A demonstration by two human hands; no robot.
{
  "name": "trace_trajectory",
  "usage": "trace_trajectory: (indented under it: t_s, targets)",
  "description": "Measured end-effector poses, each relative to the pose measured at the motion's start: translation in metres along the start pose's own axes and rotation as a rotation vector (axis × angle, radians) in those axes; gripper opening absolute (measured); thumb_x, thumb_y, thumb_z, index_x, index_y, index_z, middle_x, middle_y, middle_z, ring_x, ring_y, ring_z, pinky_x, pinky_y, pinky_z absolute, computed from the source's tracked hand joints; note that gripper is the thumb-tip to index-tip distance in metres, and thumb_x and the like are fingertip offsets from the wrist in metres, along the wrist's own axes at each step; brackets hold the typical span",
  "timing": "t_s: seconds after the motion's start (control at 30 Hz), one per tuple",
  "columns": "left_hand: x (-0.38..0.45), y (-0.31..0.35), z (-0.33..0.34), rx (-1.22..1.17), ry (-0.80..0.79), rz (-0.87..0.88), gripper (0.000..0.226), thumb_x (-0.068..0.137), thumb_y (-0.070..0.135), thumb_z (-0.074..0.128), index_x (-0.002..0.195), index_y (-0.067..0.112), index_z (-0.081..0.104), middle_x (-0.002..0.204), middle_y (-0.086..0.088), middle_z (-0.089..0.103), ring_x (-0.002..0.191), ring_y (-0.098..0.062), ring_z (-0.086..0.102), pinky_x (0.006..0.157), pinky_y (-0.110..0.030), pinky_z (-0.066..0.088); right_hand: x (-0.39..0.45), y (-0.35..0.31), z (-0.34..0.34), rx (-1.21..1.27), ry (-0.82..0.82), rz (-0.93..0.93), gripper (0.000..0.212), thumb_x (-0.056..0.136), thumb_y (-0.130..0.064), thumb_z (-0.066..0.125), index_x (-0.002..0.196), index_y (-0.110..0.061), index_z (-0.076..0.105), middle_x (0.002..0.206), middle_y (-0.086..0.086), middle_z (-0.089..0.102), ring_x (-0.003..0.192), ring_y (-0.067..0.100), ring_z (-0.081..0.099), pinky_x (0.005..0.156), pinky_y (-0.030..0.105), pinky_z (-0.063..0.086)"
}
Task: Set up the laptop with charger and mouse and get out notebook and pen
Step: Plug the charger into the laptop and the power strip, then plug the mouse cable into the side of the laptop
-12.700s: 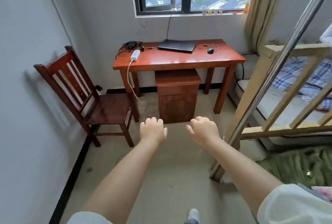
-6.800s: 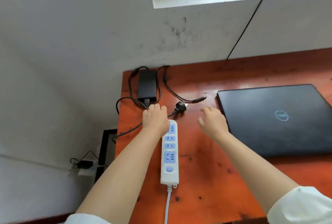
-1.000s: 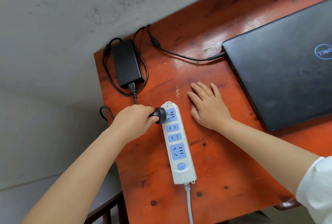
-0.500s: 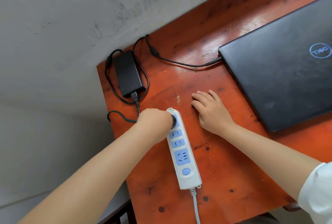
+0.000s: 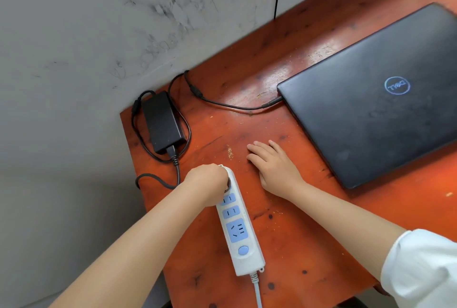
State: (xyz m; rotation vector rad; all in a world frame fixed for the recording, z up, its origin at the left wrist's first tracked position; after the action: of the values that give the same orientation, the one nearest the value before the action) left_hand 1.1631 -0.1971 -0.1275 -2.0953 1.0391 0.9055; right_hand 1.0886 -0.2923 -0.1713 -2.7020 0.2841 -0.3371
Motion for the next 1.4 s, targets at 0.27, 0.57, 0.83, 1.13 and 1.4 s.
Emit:
trace_trajectory:
  t_s: [0.27, 0.57, 0.83, 1.13, 1.4]
  targets:
    - [-0.011, 0.009, -0.012, 0.213, 0.032, -0.087, 0.026, 0.091, 0.011, 0.045, 0.113, 0.014, 0.059, 0.112, -0.002, 0.062, 0.1, -0.024, 0.06, 0.068, -0.027, 0.039, -0.025, 0.014, -0.023, 0.06, -0.201, 0.104, 0.047, 0.084, 0.001, 0.048, 0.131, -0.003, 0.048, 0.146, 0.014, 0.04, 0.14, 0.027, 0.026, 0.119, 0.04, 0.012]
    - [-0.023, 0.091, -0.118, -0.06, 0.656, 0.039, 0.027, 0.093, 0.022, 0.045, 0.118, 0.011, 0.051, 0.125, -0.009, 0.052, 0.12, -0.027, 0.046, 0.094, -0.037, 0.044, -0.051, 0.089, -0.179, -0.131, 0.069, 0.358, 0.042, 0.085, -0.002, 0.051, 0.127, -0.002, 0.051, 0.134, 0.013, 0.055, 0.133, 0.025, 0.041, 0.112, 0.039, 0.026]
    - [-0.069, 0.241, -0.212, -0.087, 0.941, 0.267, 0.029, 0.093, 0.027, 0.044, 0.115, 0.009, 0.048, 0.123, -0.012, 0.051, 0.118, -0.03, 0.043, 0.093, -0.038, 0.039, -0.139, 0.179, -0.308, -0.362, 0.088, 0.644, 0.053, 0.094, -0.033, 0.043, 0.142, -0.016, 0.028, 0.15, 0.003, 0.033, 0.139, 0.02, 0.026, 0.111, 0.037, 0.024]
    - [-0.118, 0.393, -0.286, -0.148, 1.05, 0.214, 0.04, 0.092, 0.036, 0.044, 0.118, 0.006, 0.046, 0.13, -0.013, 0.045, 0.126, -0.031, 0.034, 0.1, -0.038, 0.036, -0.224, 0.275, -0.409, -0.387, 0.035, 0.603, 0.053, 0.096, -0.037, 0.039, 0.144, -0.019, 0.024, 0.155, 0.007, 0.022, 0.143, 0.025, 0.014, 0.116, 0.05, 0.012]
    - [-0.098, 0.412, -0.326, -0.13, 0.995, 0.061, 0.036, 0.093, 0.035, 0.042, 0.116, 0.008, 0.048, 0.123, -0.011, 0.05, 0.119, -0.028, 0.041, 0.092, -0.038, 0.041, -0.2, 0.351, -0.435, -0.34, 0.01, 0.529, 0.051, 0.096, -0.034, 0.039, 0.142, -0.017, 0.027, 0.153, 0.006, 0.024, 0.142, 0.025, 0.016, 0.115, 0.048, 0.015]
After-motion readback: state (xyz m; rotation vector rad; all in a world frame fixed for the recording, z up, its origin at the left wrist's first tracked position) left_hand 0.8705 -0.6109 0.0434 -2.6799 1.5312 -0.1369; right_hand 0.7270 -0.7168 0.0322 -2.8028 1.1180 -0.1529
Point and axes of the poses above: each hand's wrist, its own x-axis towards the middle knuckle, its own z-axis out of the palm, y = z × x, the point moved 5 cm from there along x, towards the middle knuckle
